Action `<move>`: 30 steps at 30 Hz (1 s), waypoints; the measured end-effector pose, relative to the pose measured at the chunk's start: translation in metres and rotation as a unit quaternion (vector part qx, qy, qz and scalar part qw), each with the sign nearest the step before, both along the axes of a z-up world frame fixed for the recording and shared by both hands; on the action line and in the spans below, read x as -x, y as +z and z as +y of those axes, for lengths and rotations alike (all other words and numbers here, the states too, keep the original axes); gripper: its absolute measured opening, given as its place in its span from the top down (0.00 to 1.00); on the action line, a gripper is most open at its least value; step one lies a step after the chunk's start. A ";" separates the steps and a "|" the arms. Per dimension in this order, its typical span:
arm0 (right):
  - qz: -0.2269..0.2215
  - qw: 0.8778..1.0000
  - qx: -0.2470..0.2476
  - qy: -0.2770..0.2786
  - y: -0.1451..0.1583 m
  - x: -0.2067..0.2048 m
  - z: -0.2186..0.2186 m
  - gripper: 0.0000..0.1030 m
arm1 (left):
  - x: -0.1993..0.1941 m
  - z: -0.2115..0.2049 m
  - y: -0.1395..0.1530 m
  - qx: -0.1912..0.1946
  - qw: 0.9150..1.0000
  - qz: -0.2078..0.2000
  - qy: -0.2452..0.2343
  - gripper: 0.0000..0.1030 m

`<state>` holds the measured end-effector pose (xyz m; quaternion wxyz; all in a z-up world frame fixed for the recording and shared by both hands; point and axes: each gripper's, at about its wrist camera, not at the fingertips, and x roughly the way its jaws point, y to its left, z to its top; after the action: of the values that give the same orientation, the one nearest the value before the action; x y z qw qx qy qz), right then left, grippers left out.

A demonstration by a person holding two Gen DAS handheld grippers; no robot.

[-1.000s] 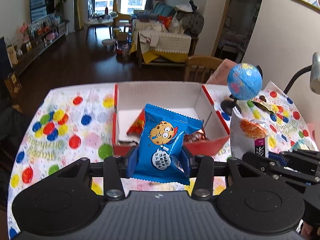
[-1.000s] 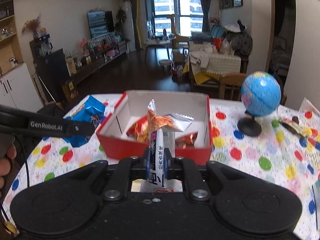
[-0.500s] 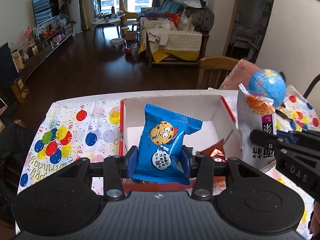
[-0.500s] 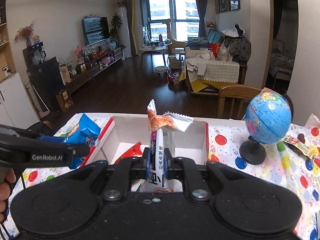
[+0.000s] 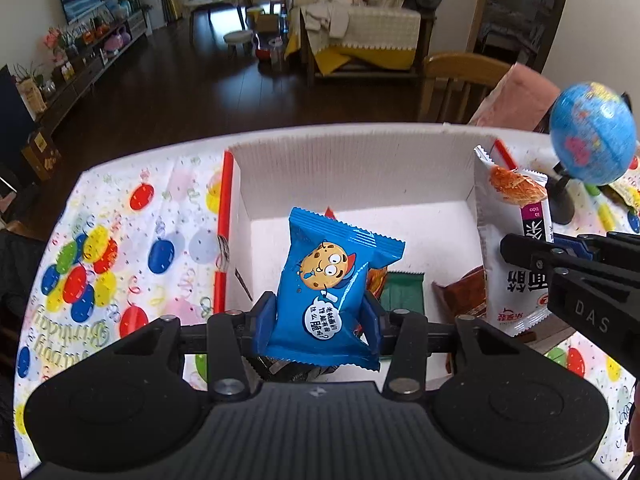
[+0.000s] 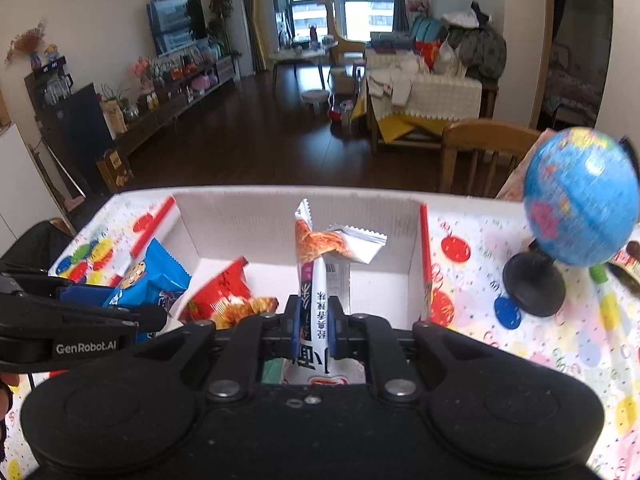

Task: Organize snacks
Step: 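Carry both packets over the red box and lower them inside, then open both grippers to release the packets into the red box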

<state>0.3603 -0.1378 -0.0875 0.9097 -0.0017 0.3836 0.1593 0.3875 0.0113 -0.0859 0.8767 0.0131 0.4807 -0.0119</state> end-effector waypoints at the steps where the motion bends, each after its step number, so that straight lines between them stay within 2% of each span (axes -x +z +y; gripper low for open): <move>1: 0.005 1.000 0.000 0.002 -0.003 -0.002 0.000 0.89 | -0.002 -0.001 -0.004 -0.002 1.000 0.004 0.000 0.57; 7: 0.031 0.999 -0.002 0.010 -0.021 -0.005 0.003 0.88 | -0.009 -0.006 -0.023 -0.019 1.000 0.023 -0.001 0.57; 10: 0.038 0.999 -0.002 0.007 -0.026 -0.004 0.004 0.84 | -0.010 -0.009 -0.029 -0.023 0.999 0.029 -0.003 0.56; 12: 0.042 0.999 -0.003 0.008 -0.028 -0.003 0.004 0.82 | -0.010 -0.009 -0.031 -0.020 0.999 0.034 -0.006 0.49; 19: 0.039 0.999 -0.004 0.011 -0.020 0.006 0.002 0.76 | -0.003 -0.008 -0.025 -0.008 1.000 0.027 -0.008 0.36; 30: 0.007 1.000 -0.016 -0.003 0.011 0.035 -0.008 0.47 | 0.023 -0.001 0.008 0.009 1.000 0.001 0.001 0.31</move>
<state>0.3255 -0.1459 -0.0761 0.9074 0.0150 0.3872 0.1631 0.3644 0.0101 -0.0781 0.8762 0.0050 0.4817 -0.0157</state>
